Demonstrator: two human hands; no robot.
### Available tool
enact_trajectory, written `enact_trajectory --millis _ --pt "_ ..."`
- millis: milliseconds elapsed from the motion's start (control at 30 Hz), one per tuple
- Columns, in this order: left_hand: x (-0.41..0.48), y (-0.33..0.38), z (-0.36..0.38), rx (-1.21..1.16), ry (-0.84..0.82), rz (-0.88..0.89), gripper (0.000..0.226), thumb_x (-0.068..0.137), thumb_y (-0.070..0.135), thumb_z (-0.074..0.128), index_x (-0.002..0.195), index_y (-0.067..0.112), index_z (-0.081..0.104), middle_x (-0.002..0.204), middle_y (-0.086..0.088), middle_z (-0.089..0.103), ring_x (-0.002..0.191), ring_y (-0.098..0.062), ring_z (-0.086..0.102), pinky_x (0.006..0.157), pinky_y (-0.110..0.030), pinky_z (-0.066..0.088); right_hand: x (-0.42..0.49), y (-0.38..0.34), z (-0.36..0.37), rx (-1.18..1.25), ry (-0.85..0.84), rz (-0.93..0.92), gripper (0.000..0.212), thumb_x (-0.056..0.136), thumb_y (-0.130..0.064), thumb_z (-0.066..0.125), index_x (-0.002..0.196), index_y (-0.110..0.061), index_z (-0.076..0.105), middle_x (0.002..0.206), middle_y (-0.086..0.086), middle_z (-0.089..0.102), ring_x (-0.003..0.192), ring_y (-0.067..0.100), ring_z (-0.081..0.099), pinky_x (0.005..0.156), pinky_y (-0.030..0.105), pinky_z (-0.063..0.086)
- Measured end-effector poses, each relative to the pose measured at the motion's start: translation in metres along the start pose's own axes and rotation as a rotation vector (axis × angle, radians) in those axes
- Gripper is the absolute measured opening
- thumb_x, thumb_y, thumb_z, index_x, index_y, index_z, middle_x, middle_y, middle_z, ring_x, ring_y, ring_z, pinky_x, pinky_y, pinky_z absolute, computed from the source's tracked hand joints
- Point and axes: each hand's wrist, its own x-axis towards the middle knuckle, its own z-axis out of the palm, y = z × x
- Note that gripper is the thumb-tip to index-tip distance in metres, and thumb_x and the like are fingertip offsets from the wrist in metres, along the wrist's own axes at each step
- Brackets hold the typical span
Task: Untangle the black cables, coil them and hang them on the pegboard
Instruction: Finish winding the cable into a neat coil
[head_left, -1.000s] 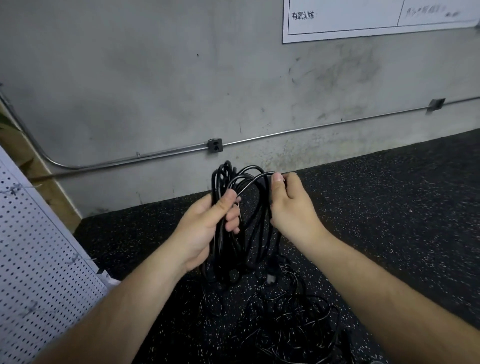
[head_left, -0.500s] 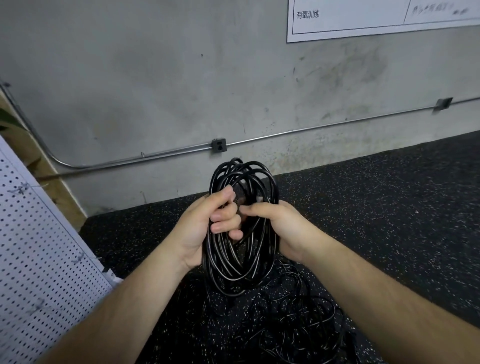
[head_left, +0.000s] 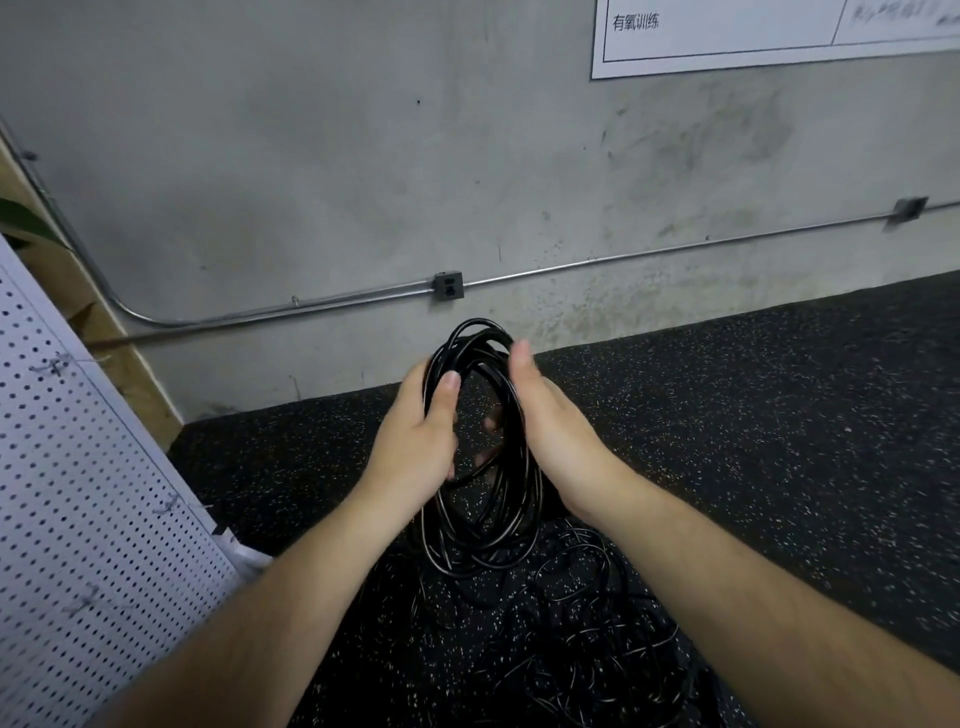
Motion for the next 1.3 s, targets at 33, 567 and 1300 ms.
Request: enact_trajectory --millis 33,567,1300 --pt "-0.002 0.001 0.003 0.009 0.011 0.023 0.030 0.107 0.042 0.042 0.135 0.037 0.052 0.077 0.008 0.055 0.052 -0.009 0.049 0.058 -0.038 0.049 0.002 0.000 0.005 -0.003 0.024 -0.008 0.088 0.082 -0.092 0.023 0.135 -0.033 0.060 0.128 -0.003 0.068 0.122 0.023 0.062 0.110 0.047 0.045" --pt "-0.007 0.019 0.036 -0.061 -0.145 0.194 0.043 0.109 0.029 0.043 0.151 0.037 0.043 0.141 0.026 0.055 0.131 0.015 0.045 0.113 -0.012 0.033 0.000 -0.004 -0.011 -0.149 0.340 -0.288 0.053 0.103 -0.056 0.030 0.108 -0.011 0.059 0.095 -0.002 0.067 0.090 0.011 0.065 0.081 0.028 0.050" --pt "-0.021 -0.017 -0.010 0.204 -0.083 0.169 0.021 0.110 0.033 0.035 0.119 0.018 0.046 0.093 0.010 0.064 0.081 0.000 0.065 0.069 -0.022 0.050 0.016 0.022 0.049 -0.171 0.125 -0.227 0.046 0.109 -0.044 0.028 0.127 -0.005 0.043 0.098 -0.012 0.054 0.085 -0.004 0.053 0.064 0.001 0.040"
